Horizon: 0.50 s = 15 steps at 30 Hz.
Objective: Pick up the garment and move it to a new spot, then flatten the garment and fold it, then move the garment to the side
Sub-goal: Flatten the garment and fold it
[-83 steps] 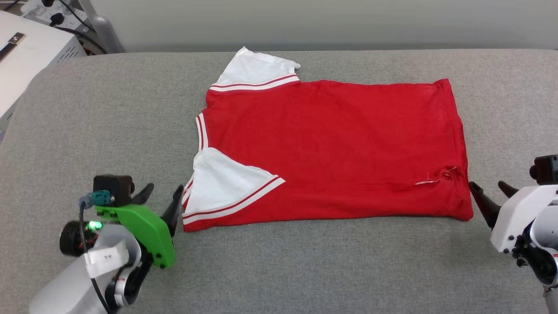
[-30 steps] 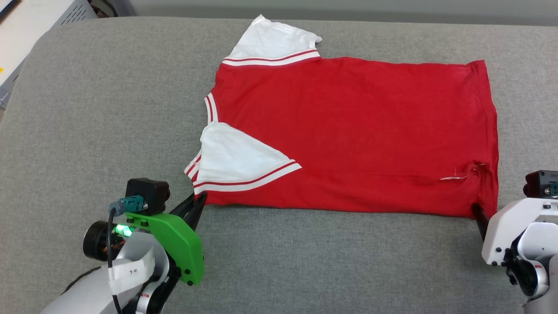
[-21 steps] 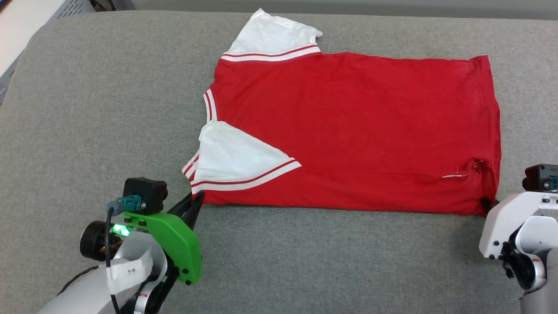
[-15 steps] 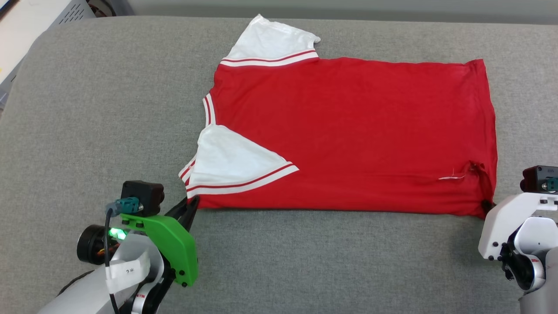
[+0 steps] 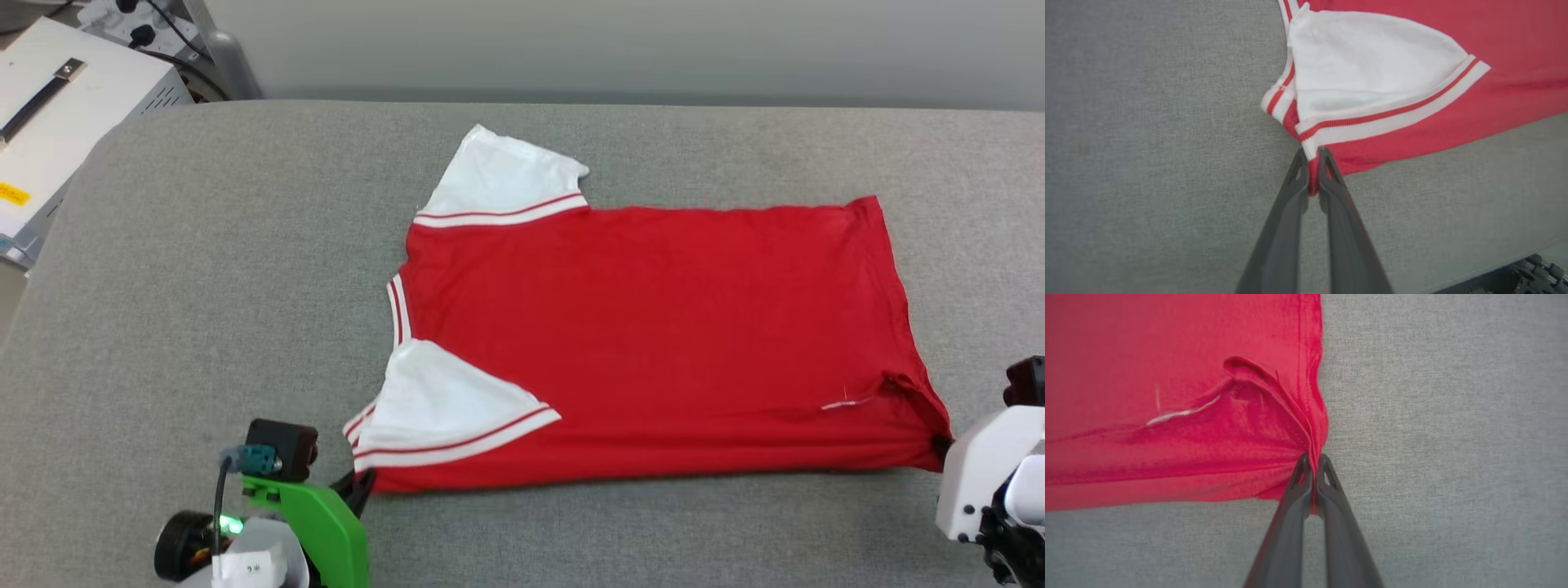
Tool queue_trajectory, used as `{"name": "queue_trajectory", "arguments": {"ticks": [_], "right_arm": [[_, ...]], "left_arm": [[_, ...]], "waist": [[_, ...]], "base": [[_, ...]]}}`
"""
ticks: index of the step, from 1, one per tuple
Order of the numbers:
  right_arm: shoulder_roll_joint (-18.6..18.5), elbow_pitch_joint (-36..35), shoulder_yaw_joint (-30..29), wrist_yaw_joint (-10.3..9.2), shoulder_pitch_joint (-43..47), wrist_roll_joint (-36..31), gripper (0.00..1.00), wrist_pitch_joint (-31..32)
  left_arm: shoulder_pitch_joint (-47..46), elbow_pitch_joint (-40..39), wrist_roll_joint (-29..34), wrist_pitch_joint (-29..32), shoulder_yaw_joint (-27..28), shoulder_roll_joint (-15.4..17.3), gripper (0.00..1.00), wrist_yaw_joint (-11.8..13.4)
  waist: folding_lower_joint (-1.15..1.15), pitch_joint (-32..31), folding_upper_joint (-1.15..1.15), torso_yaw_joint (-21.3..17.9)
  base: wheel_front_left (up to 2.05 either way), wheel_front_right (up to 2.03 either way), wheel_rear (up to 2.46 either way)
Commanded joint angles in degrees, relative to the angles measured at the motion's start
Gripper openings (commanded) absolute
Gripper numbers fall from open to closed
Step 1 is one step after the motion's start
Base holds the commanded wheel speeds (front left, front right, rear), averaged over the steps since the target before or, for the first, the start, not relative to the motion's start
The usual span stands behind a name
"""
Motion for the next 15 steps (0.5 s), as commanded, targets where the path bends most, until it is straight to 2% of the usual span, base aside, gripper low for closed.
{"name": "queue_trajectory", "arguments": {"ticks": [1, 5, 8, 15], "right_arm": [[-1.1, -1.1, -0.3, -0.10, 1.7, 0.8, 0.00, 0.6], [-1.9, -4.1, -0.6, -0.10, 5.4, 2.3, 0.00, 2.9], [-1.5, -5.4, -0.9, -0.10, 7.5, 3.1, 0.00, 4.3], [-0.3, -3.8, -1.0, -0.10, 8.8, 3.5, 0.00, 4.2]], "left_arm": [[1.7, 0.2, -0.9, 0.5, -0.3, 0.9, 0.00, 0.0], [4.0, 0.7, -1.0, 0.4, -1.5, 1.0, 0.00, 0.5], [5.4, 1.4, -2.1, 0.0, -1.8, -0.2, 0.00, -0.1], [5.6, 5.0, -2.5, -0.6, -2.6, -2.0, 0.00, -1.8]], "waist": [[0.00, -1.4, 0.68, -0.4], [0.00, -2.0, 0.68, -0.7], [0.00, -2.2, 0.68, -0.8], [0.00, -2.3, 0.68, -0.7]], "base": [[0.00, 0.00, 0.00], [0.00, 0.00, 0.00], [0.00, 0.00, 0.00], [0.00, 0.00, 0.00]]}}
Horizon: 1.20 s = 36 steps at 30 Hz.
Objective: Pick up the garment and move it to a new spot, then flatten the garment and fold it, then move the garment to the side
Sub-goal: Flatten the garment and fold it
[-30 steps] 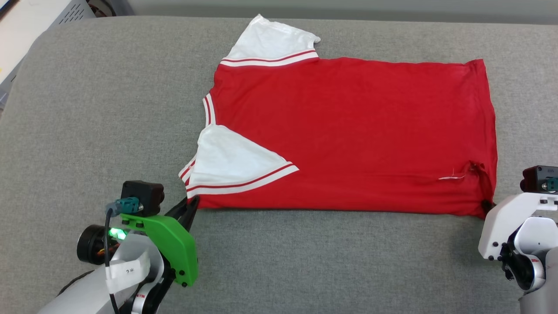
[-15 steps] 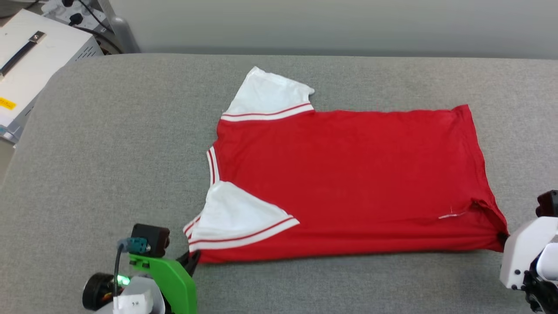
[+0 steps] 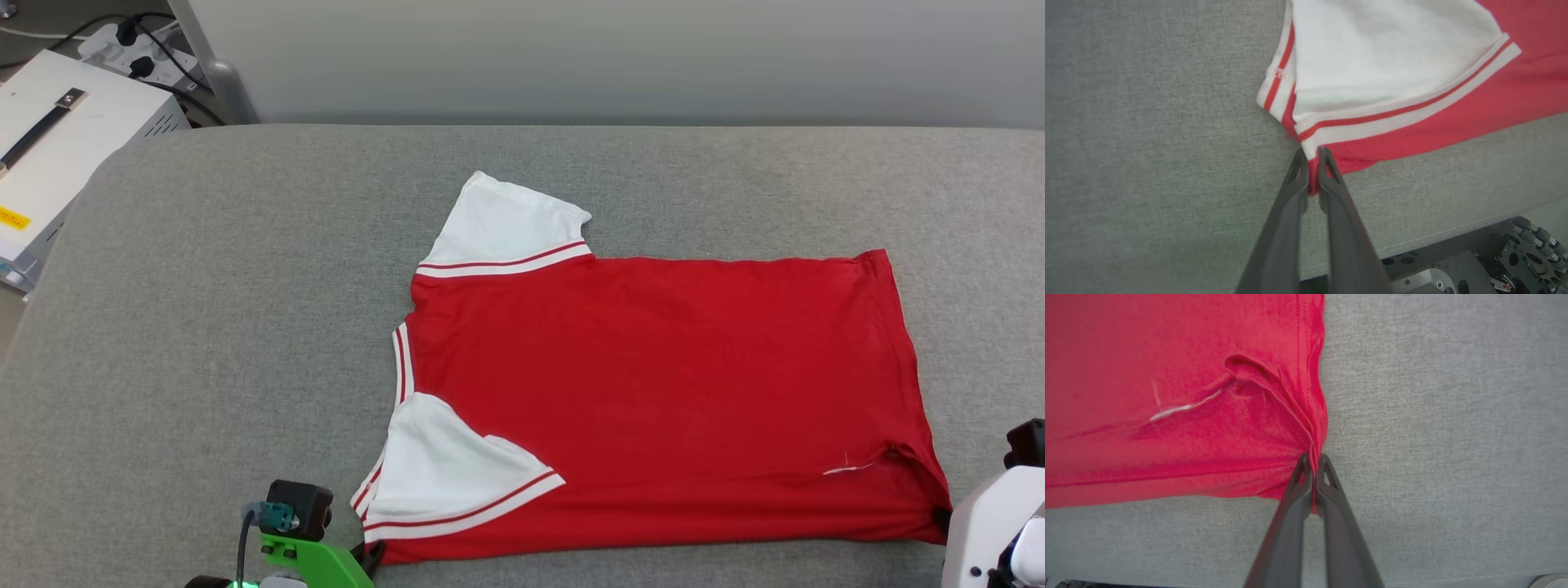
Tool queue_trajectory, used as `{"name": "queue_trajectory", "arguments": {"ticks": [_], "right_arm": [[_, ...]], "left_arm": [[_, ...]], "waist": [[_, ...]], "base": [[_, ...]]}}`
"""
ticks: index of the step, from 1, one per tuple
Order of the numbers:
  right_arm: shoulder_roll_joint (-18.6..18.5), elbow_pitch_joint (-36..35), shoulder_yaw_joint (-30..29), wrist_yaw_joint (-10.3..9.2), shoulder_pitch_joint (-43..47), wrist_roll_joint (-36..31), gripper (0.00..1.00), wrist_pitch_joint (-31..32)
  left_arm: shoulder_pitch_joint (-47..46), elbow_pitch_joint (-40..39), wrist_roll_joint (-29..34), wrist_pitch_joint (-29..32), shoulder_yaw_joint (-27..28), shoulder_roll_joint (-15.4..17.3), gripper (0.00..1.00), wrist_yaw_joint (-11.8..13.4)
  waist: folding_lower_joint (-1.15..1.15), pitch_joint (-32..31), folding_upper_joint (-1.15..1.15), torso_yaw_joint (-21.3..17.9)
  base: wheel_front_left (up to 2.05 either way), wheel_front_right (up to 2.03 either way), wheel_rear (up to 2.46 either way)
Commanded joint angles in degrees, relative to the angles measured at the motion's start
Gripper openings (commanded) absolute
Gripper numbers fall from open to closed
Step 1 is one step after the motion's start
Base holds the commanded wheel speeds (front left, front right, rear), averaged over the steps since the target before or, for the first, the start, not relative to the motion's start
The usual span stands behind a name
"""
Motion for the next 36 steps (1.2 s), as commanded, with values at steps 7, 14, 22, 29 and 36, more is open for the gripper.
{"name": "queue_trajectory", "arguments": {"ticks": [7, 14, 22, 29, 36], "right_arm": [[-0.1, 2.9, 1.0, -0.10, -0.3, 0.6, 1.00, -4.3], [-2.6, -1.1, 5.1, -0.10, -3.3, 3.4, 1.00, -18.1], [-3.4, -5.7, 9.4, -0.10, -4.6, 4.2, 1.00, -36.0], [-1.1, -6.4, 12.3, -0.10, -3.8, 2.2, 1.00, -47.6], [-0.2, -3.2, 15.3, -0.10, -3.2, 0.4, 1.00, -53.5]], "left_arm": [[-0.4, 3.6, 0.9, -3.4, 0.2, -1.4, 1.00, -1.2], [-2.6, 5.0, 5.9, -16.4, 3.7, -2.9, 1.00, -1.2], [-2.0, 0.4, 17.4, -21.0, 16.5, -8.3, 1.00, -1.4], [5.1, -4.3, 30.2, -21.0, 28.8, -16.0, 1.00, -6.9], [9.0, -3.2, 36.5, -21.0, 35.7, -22.6, 1.00, -13.1]], "waist": [[0.00, -1.0, 0.69, 0.4], [0.00, -3.0, 0.69, 0.2], [0.00, -3.3, 0.69, 0.3], [0.00, -3.1, 0.69, 0.3], [0.00, -3.2, 0.69, 0.3]], "base": [[0.00, 0.00, 0.00], [0.00, 0.00, 0.00], [0.00, 0.00, 0.00], [0.00, 0.00, 0.00], [0.00, 0.00, 0.00]]}}
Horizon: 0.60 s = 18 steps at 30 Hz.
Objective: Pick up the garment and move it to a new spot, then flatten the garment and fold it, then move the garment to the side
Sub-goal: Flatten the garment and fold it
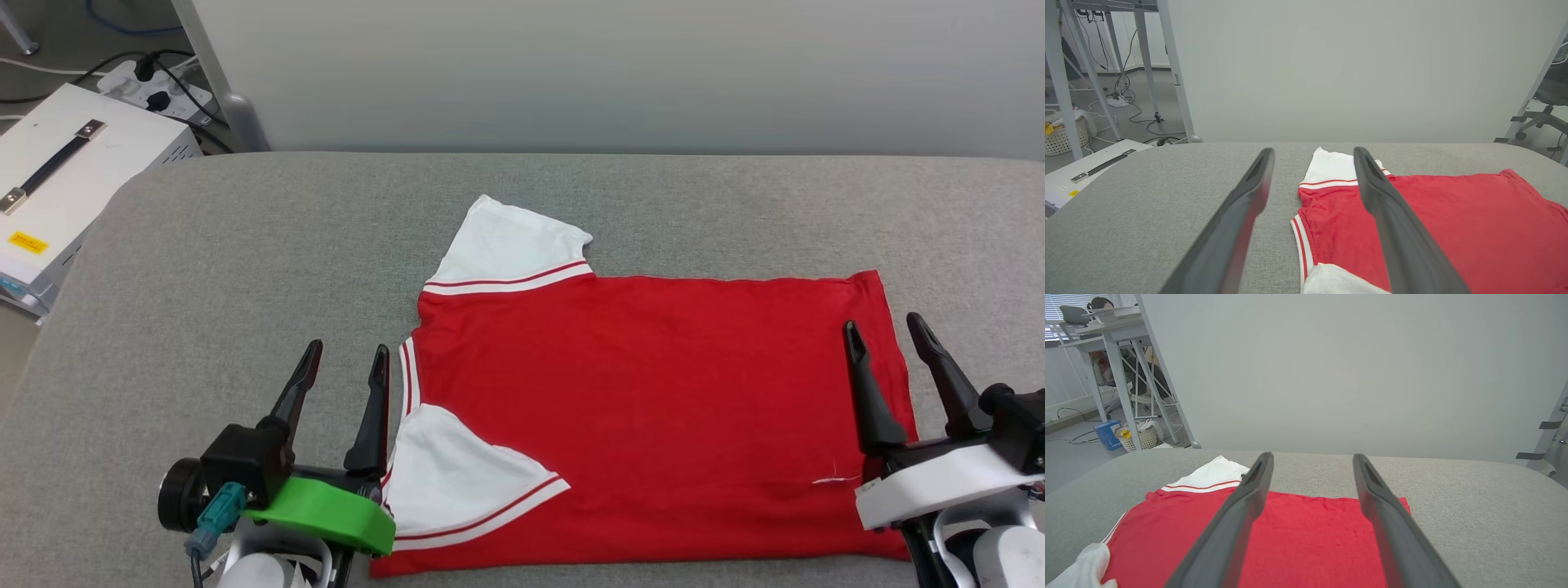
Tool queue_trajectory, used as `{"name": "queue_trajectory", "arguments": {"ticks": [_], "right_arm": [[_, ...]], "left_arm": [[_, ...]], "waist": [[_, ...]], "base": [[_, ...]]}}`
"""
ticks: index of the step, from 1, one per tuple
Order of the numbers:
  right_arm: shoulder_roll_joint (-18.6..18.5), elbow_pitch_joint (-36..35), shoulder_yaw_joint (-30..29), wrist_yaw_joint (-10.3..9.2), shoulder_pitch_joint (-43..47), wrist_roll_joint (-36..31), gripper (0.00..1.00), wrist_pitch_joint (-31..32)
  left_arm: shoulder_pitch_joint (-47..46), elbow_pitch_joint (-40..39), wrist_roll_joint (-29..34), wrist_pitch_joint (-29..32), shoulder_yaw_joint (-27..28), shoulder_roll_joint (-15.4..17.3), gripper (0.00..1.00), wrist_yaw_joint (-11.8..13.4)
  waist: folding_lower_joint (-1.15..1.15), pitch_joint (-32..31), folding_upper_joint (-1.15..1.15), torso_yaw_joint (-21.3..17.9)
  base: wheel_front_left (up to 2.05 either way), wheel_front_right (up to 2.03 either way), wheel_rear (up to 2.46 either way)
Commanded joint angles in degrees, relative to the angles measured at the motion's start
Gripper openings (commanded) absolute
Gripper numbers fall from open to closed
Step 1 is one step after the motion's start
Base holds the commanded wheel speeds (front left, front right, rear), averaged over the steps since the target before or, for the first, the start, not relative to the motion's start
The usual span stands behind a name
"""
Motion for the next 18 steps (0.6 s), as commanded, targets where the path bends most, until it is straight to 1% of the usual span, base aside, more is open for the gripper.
{"name": "queue_trajectory", "arguments": {"ticks": [1, 6, 10, 14, 18], "right_arm": [[0.6, 0.6, 0.3, -0.05, 0.6, -0.5, 1.00, -0.8], [2.2, 2.3, 0.1, -0.05, 0.7, -0.7, 1.00, -2.4], [2.5, 3.0, 0.4, -0.05, 0.4, -0.7, 1.00, -2.9], [2.3, 3.2, 0.8, -0.05, -0.4, -0.5, 1.00, -3.1], [2.1, 2.7, 0.9, -0.05, -1.3, -0.5, 1.00, -2.8]], "left_arm": [[1.4, 0.5, 1.2, -0.3, 1.2, -1.3, 1.00, -1.3], [3.3, 1.7, 4.3, -0.3, 5.4, -5.1, 1.00, -5.3], [3.8, 2.3, 6.3, -0.3, 8.3, -7.5, 1.00, -7.9], [3.3, 2.9, 8.4, -0.3, 10.1, -9.0, 1.00, -9.8], [1.2, 4.0, 9.6, -0.3, 10.6, -9.3, 1.00, -11.1]], "waist": [[0.00, 0.0, 0.69, -0.1], [0.00, 0.1, 0.69, -0.3], [0.00, 0.4, 0.69, -0.6], [0.00, 1.5, 0.69, -1.0], [0.00, 3.6, 0.69, -1.8]], "base": [[0.00, 0.00, 0.00], [0.00, 0.00, 0.00], [0.00, 0.00, 0.00], [0.00, 0.00, 0.00], [0.00, 0.00, 0.00]]}}
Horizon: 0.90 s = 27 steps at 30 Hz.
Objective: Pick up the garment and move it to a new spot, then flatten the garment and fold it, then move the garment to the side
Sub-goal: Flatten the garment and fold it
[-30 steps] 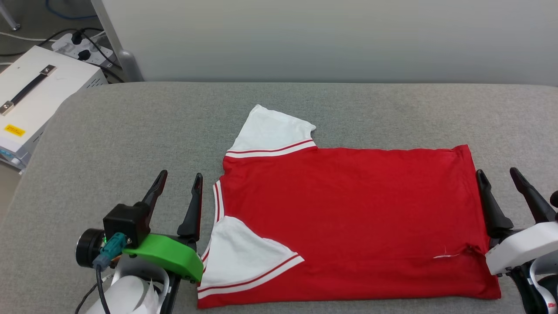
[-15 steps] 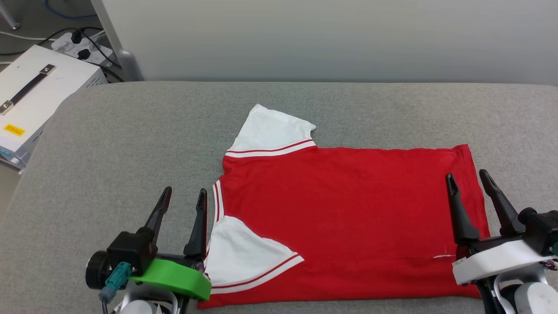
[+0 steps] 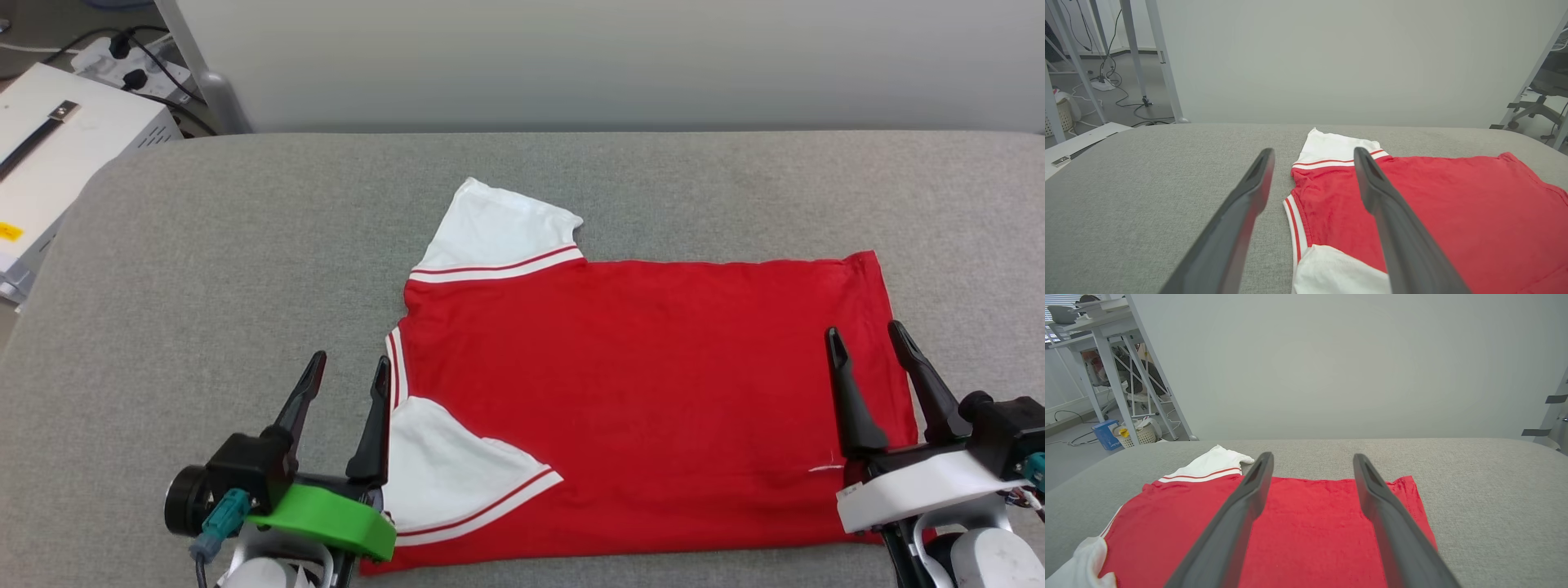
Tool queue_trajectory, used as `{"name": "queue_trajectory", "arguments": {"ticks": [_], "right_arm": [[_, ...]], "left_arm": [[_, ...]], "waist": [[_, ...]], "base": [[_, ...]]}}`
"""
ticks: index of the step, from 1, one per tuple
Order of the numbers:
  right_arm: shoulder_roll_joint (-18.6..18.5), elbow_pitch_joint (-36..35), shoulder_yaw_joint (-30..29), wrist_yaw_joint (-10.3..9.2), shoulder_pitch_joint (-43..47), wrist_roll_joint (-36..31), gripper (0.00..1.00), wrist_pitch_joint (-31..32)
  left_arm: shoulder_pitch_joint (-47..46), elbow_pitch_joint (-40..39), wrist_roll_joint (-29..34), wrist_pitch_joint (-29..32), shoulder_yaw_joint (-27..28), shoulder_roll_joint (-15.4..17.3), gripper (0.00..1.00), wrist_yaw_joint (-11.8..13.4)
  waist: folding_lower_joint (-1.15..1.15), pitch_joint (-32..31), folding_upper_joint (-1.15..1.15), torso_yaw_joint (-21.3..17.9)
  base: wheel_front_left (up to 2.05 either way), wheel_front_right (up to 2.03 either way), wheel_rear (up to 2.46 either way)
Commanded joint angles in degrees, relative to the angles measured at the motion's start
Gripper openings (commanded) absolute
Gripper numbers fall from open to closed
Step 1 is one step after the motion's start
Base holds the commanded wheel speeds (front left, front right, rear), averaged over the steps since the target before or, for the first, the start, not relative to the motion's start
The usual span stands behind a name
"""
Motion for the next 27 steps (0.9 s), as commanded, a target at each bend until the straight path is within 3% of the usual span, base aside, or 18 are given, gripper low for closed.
{"name": "queue_trajectory", "arguments": {"ticks": [1, 7, 20, 27], "right_arm": [[-0.2, -0.4, 0.1, -0.04, -1.3, -0.1, 1.00, -0.2], [0.0, -2.1, 0.2, -0.04, -3.5, -0.3, 1.00, -0.2], [1.5, -3.2, 5.5, -0.04, -10.3, 1.4, 1.00, -1.5], [2.4, -1.9, 8.5, -0.04, -12.1, 2.9, 1.00, -2.6]], "left_arm": [[-2.1, 0.5, 0.8, -0.3, 0.0, -0.1, 1.00, -0.5], [-12.9, 5.0, 0.5, 2.7, -4.4, 3.8, 1.00, -1.5], [-48.9, 14.3, -16.9, 32.1, -21.8, 19.5, 1.00, -1.6], [-61.0, 20.6, -25.0, 48.2, -25.7, 24.5, 1.00, -1.7]], "waist": [[0.00, 1.9, 0.69, -0.9], [0.00, 7.6, 0.69, -3.1], [0.00, 18.7, 0.69, -11.4], [0.00, 23.4, 0.69, -15.1]], "base": [[0.00, 0.00, 0.00], [0.00, 0.00, 0.00], [0.00, 0.00, 0.00], [0.00, 0.00, 0.00]]}}
